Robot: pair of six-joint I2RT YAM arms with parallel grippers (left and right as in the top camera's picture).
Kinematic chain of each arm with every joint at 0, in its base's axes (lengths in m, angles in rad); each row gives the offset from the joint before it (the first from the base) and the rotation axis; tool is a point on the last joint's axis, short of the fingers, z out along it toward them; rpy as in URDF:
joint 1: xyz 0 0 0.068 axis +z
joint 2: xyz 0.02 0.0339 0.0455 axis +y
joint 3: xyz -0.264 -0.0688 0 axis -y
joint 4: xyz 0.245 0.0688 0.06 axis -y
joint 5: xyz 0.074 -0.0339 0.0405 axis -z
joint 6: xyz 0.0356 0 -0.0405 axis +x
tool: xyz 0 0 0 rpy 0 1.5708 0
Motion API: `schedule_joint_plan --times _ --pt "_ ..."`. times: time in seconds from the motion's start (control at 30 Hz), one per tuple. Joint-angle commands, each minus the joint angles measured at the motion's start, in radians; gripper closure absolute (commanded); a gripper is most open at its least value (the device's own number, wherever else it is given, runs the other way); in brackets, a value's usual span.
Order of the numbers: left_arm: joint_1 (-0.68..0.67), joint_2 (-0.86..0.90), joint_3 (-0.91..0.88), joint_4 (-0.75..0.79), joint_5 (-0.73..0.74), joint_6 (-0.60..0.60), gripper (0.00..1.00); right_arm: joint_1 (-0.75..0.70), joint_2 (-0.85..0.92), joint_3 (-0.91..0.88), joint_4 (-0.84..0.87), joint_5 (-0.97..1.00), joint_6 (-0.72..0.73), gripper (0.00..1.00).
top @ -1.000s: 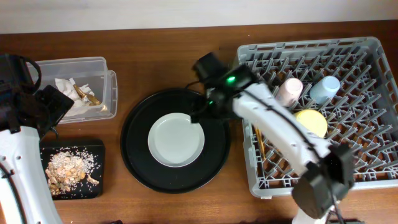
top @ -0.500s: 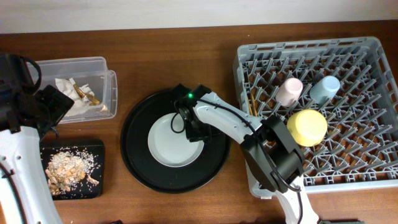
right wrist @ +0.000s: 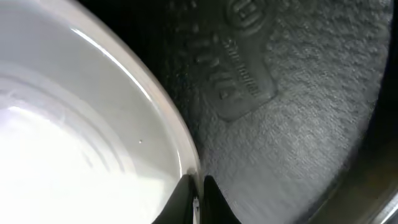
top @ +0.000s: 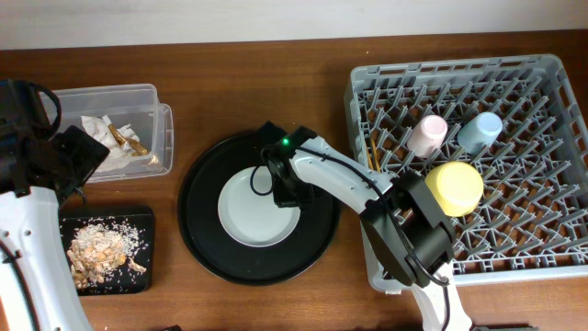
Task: Sort waste into correct bins and load items into the dishwasher rack
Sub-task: 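Reach the right gripper to the white plate and grasp its rim, then carry the plate with the right gripper and stand it upright in the rack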
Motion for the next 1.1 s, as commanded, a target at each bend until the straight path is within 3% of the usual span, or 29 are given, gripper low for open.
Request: schedule_joint_plan --times 0.0,0.37,0.67,1.07 --pt "0.006 -0.005 0.007 -0.002 0.0 0.011 0.01 -0.063 -0.03 0.093 -0.109 0.071 0.008 0.96" --pt "0.006 -0.005 0.007 -0.002 0.0 0.011 0.01 -0.323 -0.197 0.47 -0.431 0.513 -0.051 0.96" --pt "0.006 -0.005 0.007 -0.002 0.0 0.011 0.01 -0.399 -0.214 0.458 -0.425 0.846 0.022 0.96" --pt "0.006 -0.005 0.007 -0.002 0.0 0.011 0.01 -0.378 -0.213 0.251 -0.269 0.83 0.024 0.96"
